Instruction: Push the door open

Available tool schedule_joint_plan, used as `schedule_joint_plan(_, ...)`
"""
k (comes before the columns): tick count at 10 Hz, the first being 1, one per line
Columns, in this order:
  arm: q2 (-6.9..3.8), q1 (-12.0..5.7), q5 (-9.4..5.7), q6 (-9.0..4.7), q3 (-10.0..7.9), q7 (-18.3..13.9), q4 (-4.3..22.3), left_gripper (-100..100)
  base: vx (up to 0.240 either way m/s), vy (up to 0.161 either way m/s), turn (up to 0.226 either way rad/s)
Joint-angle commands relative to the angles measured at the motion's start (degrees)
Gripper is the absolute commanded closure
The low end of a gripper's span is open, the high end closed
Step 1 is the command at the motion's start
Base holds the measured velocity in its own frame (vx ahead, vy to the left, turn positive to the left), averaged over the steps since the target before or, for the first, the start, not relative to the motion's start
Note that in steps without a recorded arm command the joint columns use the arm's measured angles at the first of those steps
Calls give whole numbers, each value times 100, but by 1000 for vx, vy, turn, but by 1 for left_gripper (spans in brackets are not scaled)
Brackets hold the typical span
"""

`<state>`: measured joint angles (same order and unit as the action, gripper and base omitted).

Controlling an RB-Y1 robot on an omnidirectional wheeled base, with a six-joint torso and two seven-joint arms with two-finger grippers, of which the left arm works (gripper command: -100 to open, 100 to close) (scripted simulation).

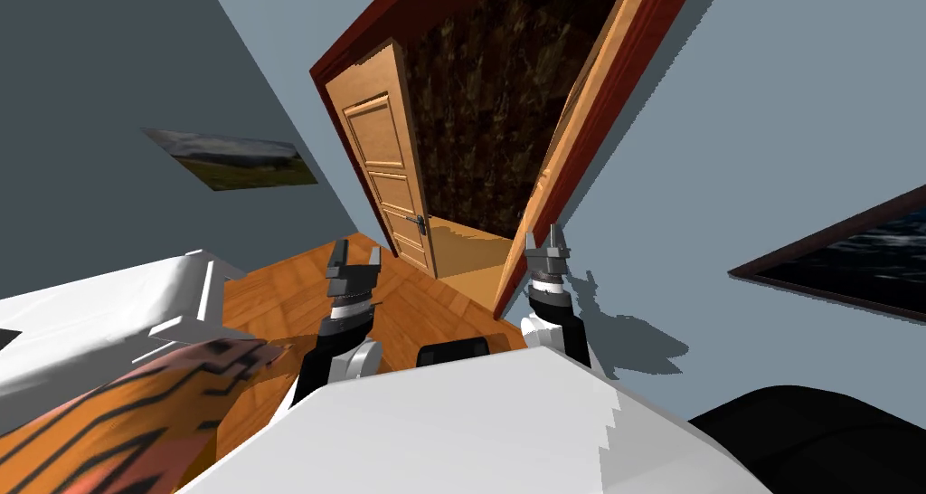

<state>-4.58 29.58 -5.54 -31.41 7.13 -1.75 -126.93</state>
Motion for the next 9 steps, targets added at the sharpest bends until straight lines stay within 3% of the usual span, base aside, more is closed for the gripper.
schedule_joint_plan(1,-77,-8,3,33,102,19,164,-100,191,155,-91)
schedule_joint_plan(4,-208,0,19,125,320,62,412,-100,198,128,-83)
schedule_joint_plan(9,-423,14,47,287,707,138,853,-100,178,180,-85)
